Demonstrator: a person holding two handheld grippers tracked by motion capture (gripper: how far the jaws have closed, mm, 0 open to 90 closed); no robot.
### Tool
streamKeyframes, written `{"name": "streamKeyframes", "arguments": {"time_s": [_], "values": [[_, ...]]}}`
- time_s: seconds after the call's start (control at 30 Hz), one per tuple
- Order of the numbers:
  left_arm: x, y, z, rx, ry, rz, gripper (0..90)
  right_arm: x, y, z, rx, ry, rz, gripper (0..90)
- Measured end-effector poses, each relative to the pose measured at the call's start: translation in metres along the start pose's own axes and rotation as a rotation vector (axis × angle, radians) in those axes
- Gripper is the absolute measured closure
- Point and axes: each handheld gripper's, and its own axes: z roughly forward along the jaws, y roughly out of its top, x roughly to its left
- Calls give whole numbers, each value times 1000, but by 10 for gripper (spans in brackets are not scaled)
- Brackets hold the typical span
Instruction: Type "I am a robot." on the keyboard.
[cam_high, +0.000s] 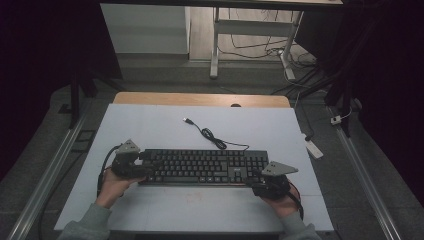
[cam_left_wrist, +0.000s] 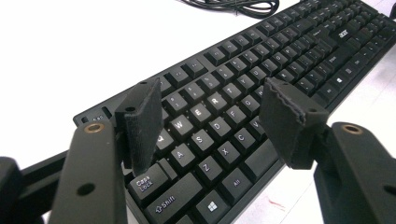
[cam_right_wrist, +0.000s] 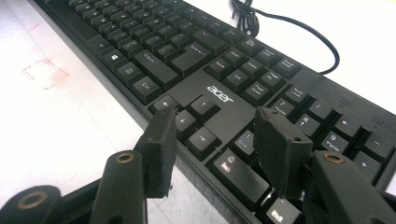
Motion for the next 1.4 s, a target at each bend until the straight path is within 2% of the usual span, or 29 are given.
{"name": "streamKeyframes", "arguments": {"time_s": [0.13,0.57,0.9,1.13,1.4], "values": [[-1,1,0,-2,-10,0,387,-1,-1,-2,-3,-1,-3,496],[-13,5,1,-12,-80,20,383,-1,0,1,2,2,-13,496],[-24,6,8,7,-123,62,417,-1,0,2,7,3,-12,496],[-34,6,12,15,-167,106,576,-2,-1,2,6,3,-14,496],[-40,6,18,39,-187,138,789,-2,-1,2,7,3,-13,495]]}}
